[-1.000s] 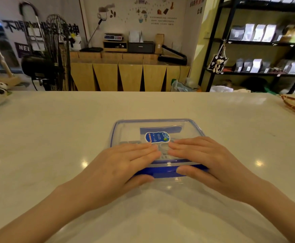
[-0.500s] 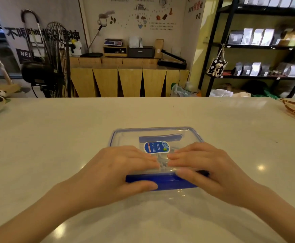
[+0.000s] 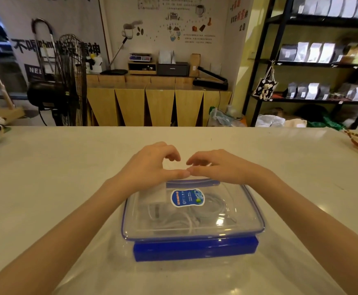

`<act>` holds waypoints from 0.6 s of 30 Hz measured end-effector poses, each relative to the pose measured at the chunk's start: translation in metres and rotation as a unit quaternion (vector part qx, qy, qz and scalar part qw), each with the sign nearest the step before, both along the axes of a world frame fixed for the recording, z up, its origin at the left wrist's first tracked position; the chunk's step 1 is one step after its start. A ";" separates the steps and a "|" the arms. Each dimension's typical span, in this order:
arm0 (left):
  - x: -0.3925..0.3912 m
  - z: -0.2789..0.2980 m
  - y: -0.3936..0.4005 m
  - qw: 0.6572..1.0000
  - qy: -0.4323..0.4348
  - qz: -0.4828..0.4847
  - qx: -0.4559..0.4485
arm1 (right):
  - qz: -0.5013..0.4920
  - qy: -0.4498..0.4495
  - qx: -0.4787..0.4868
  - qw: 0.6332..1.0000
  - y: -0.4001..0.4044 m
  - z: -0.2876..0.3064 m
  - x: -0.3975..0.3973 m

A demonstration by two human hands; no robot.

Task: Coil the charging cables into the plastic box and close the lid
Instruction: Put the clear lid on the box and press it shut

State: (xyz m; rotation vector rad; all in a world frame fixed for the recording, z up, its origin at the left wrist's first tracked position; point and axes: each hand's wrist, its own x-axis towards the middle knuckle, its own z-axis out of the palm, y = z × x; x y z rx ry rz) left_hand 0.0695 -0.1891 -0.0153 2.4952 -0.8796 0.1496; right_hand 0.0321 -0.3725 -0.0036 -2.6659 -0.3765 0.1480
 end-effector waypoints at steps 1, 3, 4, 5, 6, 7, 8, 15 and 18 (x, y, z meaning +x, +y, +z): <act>0.002 -0.001 0.000 0.999 0.026 0.019 0.031 | -0.008 0.028 -0.007 1.000 0.000 -0.002 0.002; 0.004 -0.001 -0.001 0.988 0.119 0.030 0.095 | -0.018 0.049 -0.017 0.999 0.000 -0.005 0.002; 0.004 0.001 -0.002 0.978 0.172 0.022 0.115 | -0.018 0.048 -0.017 0.999 0.000 -0.006 0.002; 0.006 0.001 -0.002 0.969 0.212 0.012 0.124 | -0.018 0.045 -0.015 0.999 0.000 -0.007 0.002; 0.007 0.002 -0.003 0.964 0.233 0.004 0.125 | -0.019 0.043 -0.014 0.999 0.000 -0.008 0.002; 0.010 0.002 -0.002 0.964 0.236 0.002 0.120 | -0.019 0.038 -0.015 0.999 0.000 -0.009 0.001; 0.011 0.001 -0.002 0.966 0.231 0.003 0.113 | -0.019 0.032 -0.018 0.999 -0.001 -0.009 0.000; 0.005 0.002 -0.001 0.988 0.152 -0.013 -0.008 | -0.016 -0.056 0.040 0.997 -0.005 -0.011 -0.001; 0.006 0.003 0.002 0.987 0.154 -0.029 -0.036 | -0.015 -0.057 0.083 0.995 -0.006 -0.010 -0.002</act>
